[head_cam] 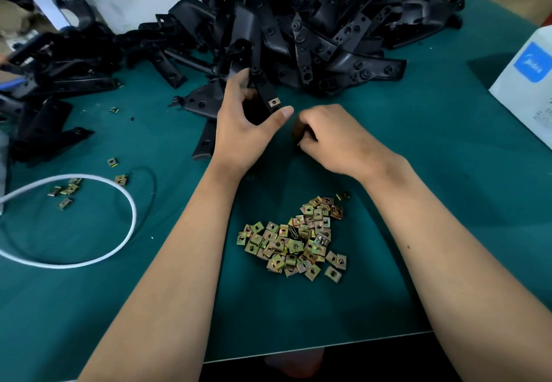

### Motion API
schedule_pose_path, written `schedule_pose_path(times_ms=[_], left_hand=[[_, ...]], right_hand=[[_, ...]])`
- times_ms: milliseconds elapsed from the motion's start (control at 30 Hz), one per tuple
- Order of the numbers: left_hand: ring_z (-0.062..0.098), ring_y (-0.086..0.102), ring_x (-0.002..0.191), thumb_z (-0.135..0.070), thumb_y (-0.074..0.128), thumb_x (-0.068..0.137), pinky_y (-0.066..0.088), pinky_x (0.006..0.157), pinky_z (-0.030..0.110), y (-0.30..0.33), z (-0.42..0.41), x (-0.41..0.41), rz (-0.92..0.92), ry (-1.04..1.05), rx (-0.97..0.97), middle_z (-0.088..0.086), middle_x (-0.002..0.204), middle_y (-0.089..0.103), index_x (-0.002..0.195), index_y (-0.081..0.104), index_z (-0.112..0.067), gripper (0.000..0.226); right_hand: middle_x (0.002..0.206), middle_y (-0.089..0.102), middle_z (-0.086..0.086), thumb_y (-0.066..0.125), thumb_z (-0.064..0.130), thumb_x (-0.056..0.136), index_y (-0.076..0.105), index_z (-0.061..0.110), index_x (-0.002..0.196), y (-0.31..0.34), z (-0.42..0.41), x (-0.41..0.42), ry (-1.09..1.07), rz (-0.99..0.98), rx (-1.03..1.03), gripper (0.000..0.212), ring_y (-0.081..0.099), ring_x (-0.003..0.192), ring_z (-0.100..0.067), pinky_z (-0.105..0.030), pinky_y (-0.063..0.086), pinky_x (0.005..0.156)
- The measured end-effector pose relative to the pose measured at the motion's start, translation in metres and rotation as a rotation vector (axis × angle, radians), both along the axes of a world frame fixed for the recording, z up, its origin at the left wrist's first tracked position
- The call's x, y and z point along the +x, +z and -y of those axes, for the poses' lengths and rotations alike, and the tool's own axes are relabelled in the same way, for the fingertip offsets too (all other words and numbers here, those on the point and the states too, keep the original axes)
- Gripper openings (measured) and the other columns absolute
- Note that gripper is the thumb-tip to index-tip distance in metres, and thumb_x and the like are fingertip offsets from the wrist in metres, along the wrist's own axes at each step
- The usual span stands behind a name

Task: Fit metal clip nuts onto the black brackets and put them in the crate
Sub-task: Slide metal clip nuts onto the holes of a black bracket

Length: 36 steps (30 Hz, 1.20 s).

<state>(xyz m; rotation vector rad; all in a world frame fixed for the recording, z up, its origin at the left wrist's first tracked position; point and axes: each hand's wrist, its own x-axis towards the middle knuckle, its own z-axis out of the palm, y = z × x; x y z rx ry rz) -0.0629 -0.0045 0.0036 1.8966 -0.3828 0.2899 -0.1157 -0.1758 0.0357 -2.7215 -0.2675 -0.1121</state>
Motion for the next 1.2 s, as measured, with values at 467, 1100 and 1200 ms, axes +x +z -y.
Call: schedule_pose_path(times_ms=[467, 1100, 1200], left_hand=[[0.022, 0.046, 0.137, -0.043, 0.071, 0.079, 0.031, 0.117, 0.052, 0.011, -0.003, -0.002, -0.04, -0.156, 0.349, 0.0, 0.131, 0.066, 0.112, 0.074, -0.036, 0.033], [0.021, 0.043, 0.138, -0.036, 0.082, 0.085, 0.031, 0.116, 0.053, 0.015, -0.002, -0.008, -0.065, -0.196, 0.268, 0.003, 0.128, 0.061, 0.084, 0.067, -0.048, 0.019], [0.021, 0.044, 0.137, -0.032, 0.079, 0.089, 0.032, 0.115, 0.051, 0.014, -0.002, -0.006, -0.062, -0.195, 0.253, 0.003, 0.125, 0.061, 0.081, 0.067, -0.046, 0.02]], right_hand=[[0.095, 0.066, 0.0, 0.081, 0.025, 0.087, 0.073, 0.019, 0.097, -0.001, 0.019, 0.005, 0.039, -0.073, 0.085, 0.014, 0.062, 0.083, -0.016, -0.032, 0.052, 0.077], [0.085, 0.077, -0.01, 0.078, -0.002, 0.086, 0.078, 0.013, 0.093, -0.018, 0.026, 0.012, 0.009, -0.002, 0.872, 0.016, 0.069, 0.075, -0.017, -0.024, 0.055, 0.061], [0.08, 0.075, -0.006, 0.075, -0.002, 0.088, 0.078, 0.011, 0.094, -0.02, 0.024, 0.012, 0.0, -0.021, 0.895, 0.015, 0.067, 0.072, -0.017, -0.025, 0.056, 0.061]])
